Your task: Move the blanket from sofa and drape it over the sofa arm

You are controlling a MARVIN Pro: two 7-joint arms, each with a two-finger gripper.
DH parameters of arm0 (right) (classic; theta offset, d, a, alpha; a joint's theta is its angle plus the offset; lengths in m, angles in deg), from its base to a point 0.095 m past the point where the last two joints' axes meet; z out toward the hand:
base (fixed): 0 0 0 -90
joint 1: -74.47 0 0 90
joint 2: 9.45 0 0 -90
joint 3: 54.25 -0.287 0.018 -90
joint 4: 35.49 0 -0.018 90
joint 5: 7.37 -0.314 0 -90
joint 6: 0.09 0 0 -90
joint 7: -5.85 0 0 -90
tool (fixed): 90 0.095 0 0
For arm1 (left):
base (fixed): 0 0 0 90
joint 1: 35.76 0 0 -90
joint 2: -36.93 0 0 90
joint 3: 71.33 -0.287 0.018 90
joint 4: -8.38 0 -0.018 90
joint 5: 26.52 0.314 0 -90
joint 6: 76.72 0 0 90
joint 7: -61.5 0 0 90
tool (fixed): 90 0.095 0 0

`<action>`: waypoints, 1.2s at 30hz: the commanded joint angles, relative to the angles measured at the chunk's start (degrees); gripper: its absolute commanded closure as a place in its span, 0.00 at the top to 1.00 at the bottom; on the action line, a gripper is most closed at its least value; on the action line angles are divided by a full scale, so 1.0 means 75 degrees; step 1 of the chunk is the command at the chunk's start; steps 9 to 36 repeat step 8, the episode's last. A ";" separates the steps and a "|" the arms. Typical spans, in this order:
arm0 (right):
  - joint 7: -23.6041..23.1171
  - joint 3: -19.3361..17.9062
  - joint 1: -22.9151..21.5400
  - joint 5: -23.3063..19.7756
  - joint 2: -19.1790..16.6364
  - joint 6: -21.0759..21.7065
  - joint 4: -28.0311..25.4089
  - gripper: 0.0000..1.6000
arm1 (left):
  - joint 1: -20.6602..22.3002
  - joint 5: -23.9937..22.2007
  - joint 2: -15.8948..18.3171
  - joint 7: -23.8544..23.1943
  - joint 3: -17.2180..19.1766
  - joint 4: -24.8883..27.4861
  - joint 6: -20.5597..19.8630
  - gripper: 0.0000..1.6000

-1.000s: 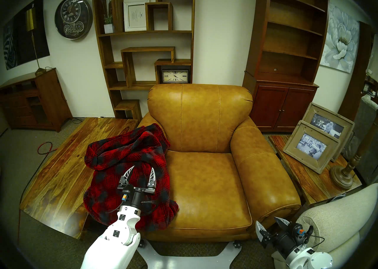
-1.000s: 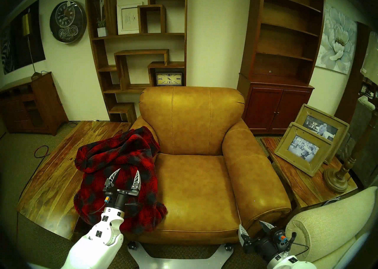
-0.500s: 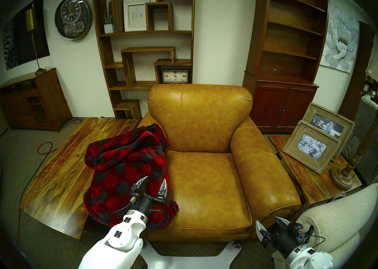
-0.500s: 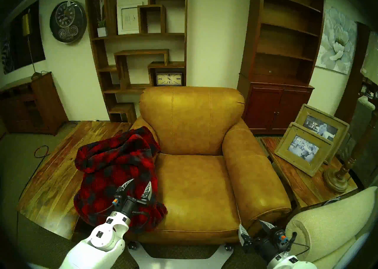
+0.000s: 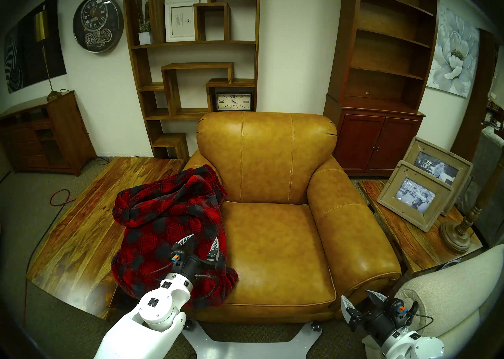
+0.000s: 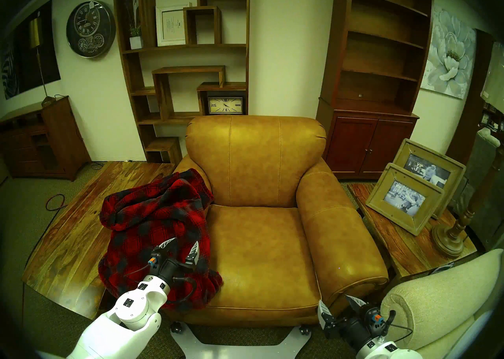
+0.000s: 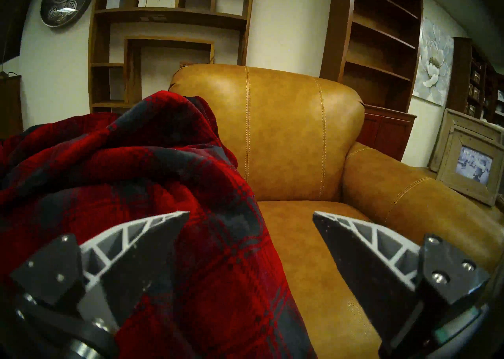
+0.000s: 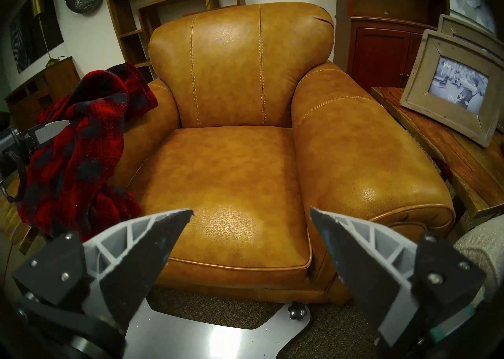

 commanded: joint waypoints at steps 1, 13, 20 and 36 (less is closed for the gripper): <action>-0.0002 0.0012 -0.0023 -0.0002 0.0006 -0.0007 -0.0166 1.00 | -0.0013 -0.0021 0.0032 -0.0053 0.0023 0.0242 0.0074 1.00; -0.0019 0.0003 -0.0031 0.0010 0.0022 -0.0004 -0.0166 1.00 | -0.0014 -0.0026 0.0036 -0.0055 0.0022 0.0243 0.0075 1.00; -0.0019 0.0003 -0.0031 0.0010 0.0022 -0.0004 -0.0166 1.00 | -0.0014 -0.0026 0.0036 -0.0055 0.0022 0.0243 0.0075 1.00; -0.0019 0.0003 -0.0031 0.0010 0.0022 -0.0004 -0.0166 1.00 | -0.0014 -0.0026 0.0036 -0.0055 0.0022 0.0243 0.0075 1.00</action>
